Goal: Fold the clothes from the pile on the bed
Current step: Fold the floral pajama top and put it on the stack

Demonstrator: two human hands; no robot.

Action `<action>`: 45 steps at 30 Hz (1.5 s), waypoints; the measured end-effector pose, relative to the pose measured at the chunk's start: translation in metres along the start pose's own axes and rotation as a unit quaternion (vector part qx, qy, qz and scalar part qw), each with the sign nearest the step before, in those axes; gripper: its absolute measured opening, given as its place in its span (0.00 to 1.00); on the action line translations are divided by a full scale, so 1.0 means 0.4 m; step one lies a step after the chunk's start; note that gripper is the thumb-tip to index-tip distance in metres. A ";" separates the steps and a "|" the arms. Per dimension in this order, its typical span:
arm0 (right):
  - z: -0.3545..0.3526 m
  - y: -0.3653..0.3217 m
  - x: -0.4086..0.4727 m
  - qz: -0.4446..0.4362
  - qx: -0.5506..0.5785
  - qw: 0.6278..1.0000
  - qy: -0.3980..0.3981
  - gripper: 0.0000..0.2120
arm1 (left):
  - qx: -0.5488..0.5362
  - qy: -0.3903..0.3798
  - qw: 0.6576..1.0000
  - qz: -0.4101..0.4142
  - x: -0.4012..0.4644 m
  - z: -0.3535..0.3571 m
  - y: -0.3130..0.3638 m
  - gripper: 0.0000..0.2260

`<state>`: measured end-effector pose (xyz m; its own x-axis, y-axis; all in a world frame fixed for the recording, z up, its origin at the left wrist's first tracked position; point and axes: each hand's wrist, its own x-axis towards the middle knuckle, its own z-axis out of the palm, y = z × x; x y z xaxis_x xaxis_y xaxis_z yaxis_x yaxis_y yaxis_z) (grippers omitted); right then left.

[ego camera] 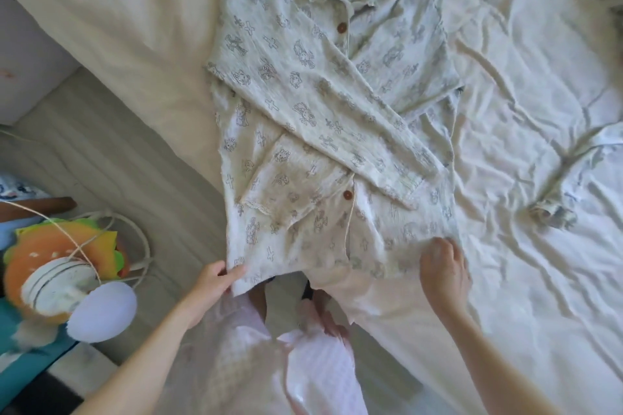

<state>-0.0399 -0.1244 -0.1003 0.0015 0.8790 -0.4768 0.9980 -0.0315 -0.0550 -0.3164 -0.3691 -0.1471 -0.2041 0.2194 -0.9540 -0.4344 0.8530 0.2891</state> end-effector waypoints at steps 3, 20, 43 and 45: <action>-0.019 0.042 0.042 0.110 0.083 0.990 0.015 0.25 | -0.133 0.031 0.991 0.010 -0.038 0.024 -0.024 0.07; -0.074 0.226 0.014 0.270 0.671 0.657 -0.211 0.03 | -0.413 0.170 0.890 0.096 -0.242 0.162 -0.060 0.03; -0.446 -0.121 0.205 0.143 0.788 0.579 -0.153 0.07 | -0.525 0.093 0.819 0.212 -0.354 0.049 0.476 0.05; -0.489 -0.218 0.289 0.137 0.798 0.569 -0.148 0.05 | -0.540 0.086 0.808 0.221 -0.322 0.017 0.594 0.08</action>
<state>-0.1144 0.0731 0.0212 -0.1024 0.6260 -0.7731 -0.3647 -0.7467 -0.5563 -0.3874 -0.1913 0.0440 -0.6266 0.2415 -0.7410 -0.7791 -0.2206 0.5869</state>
